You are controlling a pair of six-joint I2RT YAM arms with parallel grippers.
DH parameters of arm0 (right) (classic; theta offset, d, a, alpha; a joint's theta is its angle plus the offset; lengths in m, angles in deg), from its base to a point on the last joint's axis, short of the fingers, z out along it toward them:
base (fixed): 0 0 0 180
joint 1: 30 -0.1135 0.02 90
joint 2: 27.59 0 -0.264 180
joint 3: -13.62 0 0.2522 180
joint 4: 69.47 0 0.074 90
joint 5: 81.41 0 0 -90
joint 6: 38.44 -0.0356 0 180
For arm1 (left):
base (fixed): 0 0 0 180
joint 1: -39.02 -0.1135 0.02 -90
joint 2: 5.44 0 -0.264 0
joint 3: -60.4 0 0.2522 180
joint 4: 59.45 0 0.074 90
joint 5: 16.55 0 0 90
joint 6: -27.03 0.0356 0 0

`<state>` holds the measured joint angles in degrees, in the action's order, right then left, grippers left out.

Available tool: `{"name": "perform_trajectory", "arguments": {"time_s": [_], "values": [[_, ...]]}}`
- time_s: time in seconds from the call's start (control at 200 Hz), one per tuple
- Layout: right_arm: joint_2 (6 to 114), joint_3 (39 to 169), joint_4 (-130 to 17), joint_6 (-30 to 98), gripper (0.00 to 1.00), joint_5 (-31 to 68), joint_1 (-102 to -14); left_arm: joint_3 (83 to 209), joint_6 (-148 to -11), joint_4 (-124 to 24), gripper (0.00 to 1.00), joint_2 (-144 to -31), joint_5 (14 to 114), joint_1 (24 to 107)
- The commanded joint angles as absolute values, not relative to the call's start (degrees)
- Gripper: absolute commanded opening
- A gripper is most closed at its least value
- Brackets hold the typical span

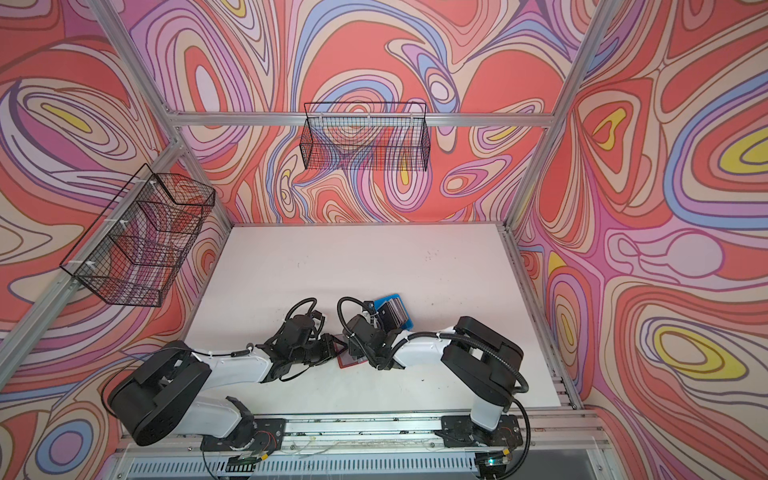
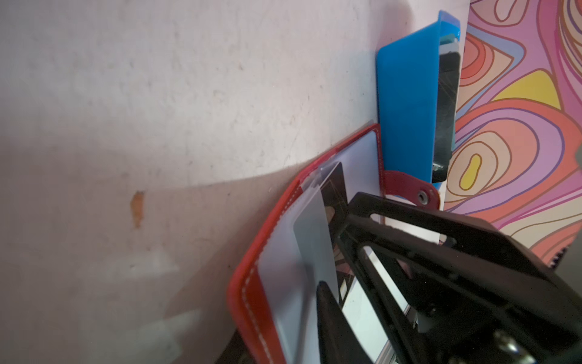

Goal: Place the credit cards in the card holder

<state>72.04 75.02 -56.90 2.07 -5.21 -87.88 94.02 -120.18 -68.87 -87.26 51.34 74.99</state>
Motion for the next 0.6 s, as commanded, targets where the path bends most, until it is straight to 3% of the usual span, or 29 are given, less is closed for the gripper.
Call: {"name": "perform_trajectory", "arguments": {"time_s": [0.0, 0.346, 0.596], "values": [[71.7, 72.4, -60.5, -2.8, 0.32, -2.2, -88.0, 93.1, -119.2, -59.5, 0.30, -89.3, 55.7, 75.1], [68.6, 67.6, -68.4, -7.8, 0.25, -1.0, -89.5, 94.5, -116.5, -48.2, 0.36, -83.7, 61.2, 74.5], [64.6, 68.7, -60.0, -6.0, 0.32, -8.0, -89.5, 93.9, -114.7, -45.0, 0.38, -75.8, 60.2, 73.9]]}}
